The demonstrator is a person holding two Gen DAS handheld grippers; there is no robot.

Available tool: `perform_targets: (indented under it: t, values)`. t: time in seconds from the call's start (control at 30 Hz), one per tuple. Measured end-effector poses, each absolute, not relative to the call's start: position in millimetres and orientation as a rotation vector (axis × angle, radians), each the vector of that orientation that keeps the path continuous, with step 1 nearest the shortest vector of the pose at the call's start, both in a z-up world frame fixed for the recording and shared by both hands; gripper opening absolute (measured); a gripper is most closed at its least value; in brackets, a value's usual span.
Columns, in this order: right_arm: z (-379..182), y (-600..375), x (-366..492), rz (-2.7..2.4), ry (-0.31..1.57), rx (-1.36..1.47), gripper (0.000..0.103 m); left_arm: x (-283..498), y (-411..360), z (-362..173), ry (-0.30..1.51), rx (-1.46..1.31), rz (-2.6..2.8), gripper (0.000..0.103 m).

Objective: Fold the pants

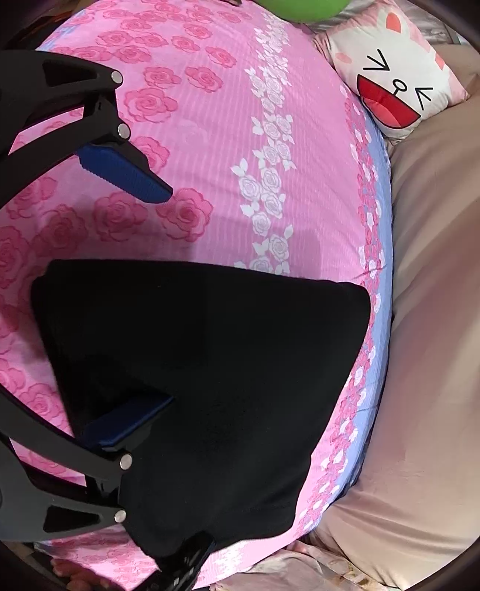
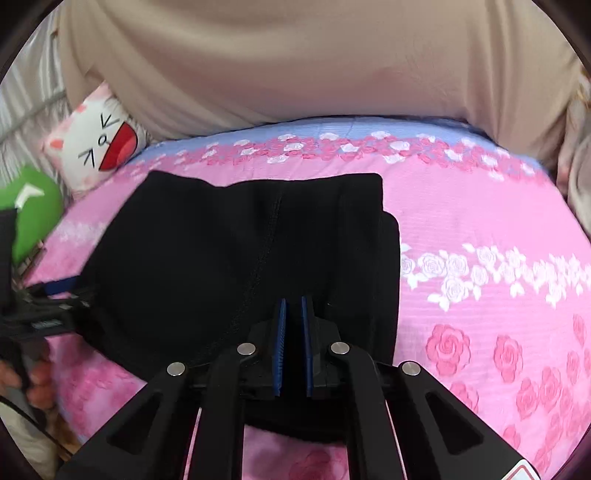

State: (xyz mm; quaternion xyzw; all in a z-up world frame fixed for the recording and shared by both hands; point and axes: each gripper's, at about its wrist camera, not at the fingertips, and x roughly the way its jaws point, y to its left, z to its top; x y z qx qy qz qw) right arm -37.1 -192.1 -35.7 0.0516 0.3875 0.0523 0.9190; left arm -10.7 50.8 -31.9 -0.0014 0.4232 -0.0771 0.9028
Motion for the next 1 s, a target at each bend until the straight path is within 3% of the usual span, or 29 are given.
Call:
perform_targets:
  t: [0.07,0.13,0.2,0.47,0.53,0.67,0.83,1.0]
  values:
    - [-24.7,-191.5,-47.8,0.089,0.769,0.1,0.016,-10.4,51.5,-28.3,0.889,-0.01,-0.161,0.098]
    - [-17.0,-196.6,-66.0,0.064,0.751,0.094,0.042,-25.7,55.3,-12.6,0.864,-0.008,-0.188,0.098]
    - [-16.9,-209.6,-84.2,0.041,0.751,0.113,0.048,-48.9,66.3,6.2,0.806,-0.037,-0.249,0.098]
    - [-41.1,-238.3,-108.9,0.082,0.833,0.317,0.059,-44.8,101.7,-8.8,0.935,-0.37,-0.416,0.098]
    - [-43.1,-238.7,-112.7,0.091,0.835,0.328,0.068,-35.5,107.0,-21.5,0.984,-0.467,-0.459,0.098]
    - [-45.5,-235.5,-116.5,0.153,0.829,0.343,0.077,-26.0,111.6,-36.7,1.036,-0.634,-0.555,0.098]
    - [-54.0,-245.2,-92.9,0.22,0.83,0.445,0.079,-5.2,112.8,-53.6,1.073,-0.725,-0.566,0.098]
    - [-77.2,-249.8,-60.0,0.287,0.885,0.597,0.083,5.3,95.2,-49.7,1.086,-0.644,-0.563,0.098]
